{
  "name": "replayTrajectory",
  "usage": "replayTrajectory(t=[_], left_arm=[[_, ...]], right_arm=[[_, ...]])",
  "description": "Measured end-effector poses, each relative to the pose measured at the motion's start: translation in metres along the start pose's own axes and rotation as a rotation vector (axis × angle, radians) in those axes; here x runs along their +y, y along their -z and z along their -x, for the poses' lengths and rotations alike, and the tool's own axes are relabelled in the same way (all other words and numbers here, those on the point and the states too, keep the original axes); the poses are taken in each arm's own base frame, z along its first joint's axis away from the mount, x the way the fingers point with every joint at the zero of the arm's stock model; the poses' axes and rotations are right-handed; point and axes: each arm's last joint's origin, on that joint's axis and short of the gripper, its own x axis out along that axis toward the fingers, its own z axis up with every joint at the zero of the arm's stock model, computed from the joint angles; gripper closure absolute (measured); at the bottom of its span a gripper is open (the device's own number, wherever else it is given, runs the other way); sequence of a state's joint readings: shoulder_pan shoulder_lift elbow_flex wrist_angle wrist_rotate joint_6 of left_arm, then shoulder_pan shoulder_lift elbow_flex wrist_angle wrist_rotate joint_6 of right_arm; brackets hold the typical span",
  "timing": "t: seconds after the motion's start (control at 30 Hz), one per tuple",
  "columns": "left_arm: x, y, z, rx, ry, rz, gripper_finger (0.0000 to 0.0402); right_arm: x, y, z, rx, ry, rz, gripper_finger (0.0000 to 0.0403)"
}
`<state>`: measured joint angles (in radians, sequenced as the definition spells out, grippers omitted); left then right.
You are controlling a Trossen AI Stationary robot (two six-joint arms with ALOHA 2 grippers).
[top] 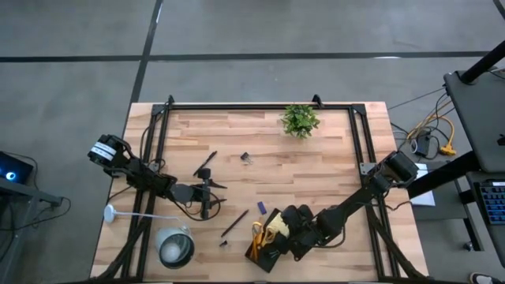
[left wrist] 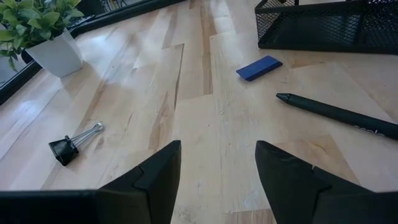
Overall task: Pick and place office supplies into organizer
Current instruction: Put the sticky note into the desk organizer, then put the eraser into the desk organizer
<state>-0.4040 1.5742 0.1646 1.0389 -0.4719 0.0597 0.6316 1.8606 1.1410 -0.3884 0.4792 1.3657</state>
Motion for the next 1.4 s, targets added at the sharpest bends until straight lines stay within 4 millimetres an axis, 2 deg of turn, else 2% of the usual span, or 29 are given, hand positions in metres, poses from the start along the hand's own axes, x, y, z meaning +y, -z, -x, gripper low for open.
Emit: replayTrajectory(t=[0.17, 0.4, 0.67, 0.87, 1.0, 1.17, 1.3, 1.4], left_arm=[[0.0, 0.0, 0.0, 0.0, 0.0, 0.0, 0.021], [0.0, 0.0, 0.0, 0.0, 0.0, 0.0, 0.021], [0.0, 0.0, 0.0, 0.0, 0.0, 0.0, 0.021], [0.0, 0.0, 0.0, 0.0, 0.0, 0.0, 0.021], [0.0, 0.0, 0.0, 0.0, 0.0, 0.0, 0.021], [0.0, 0.0, 0.0, 0.0, 0.0, 0.0, 0.021], [0.0, 0.0, 0.0, 0.0, 0.0, 0.0, 0.021], [0.0, 0.0, 0.0, 0.0, 0.0, 0.0, 0.021]], right_arm=[[0.0, -0.004, 0.0, 0.008, 0.02, -0.004, 0.0008], [-0.003, -0.012, 0.001, 0.002, 0.088, -0.027, 0.0003], [0.004, -0.025, 0.019, -0.067, 0.174, -0.106, 0.0003], [0.013, -0.031, 0.041, -0.004, 0.214, -0.257, 0.0003], [0.011, -0.023, 0.052, 0.023, 0.261, -0.333, 0.0003], [0.014, -0.033, 0.081, 0.017, 0.22, -0.466, 0.0003], [0.012, -0.042, 0.103, 0.016, 0.214, -0.458, 0.0003], [0.009, -0.048, 0.12, -0.055, 0.192, -0.442, 0.0003]])
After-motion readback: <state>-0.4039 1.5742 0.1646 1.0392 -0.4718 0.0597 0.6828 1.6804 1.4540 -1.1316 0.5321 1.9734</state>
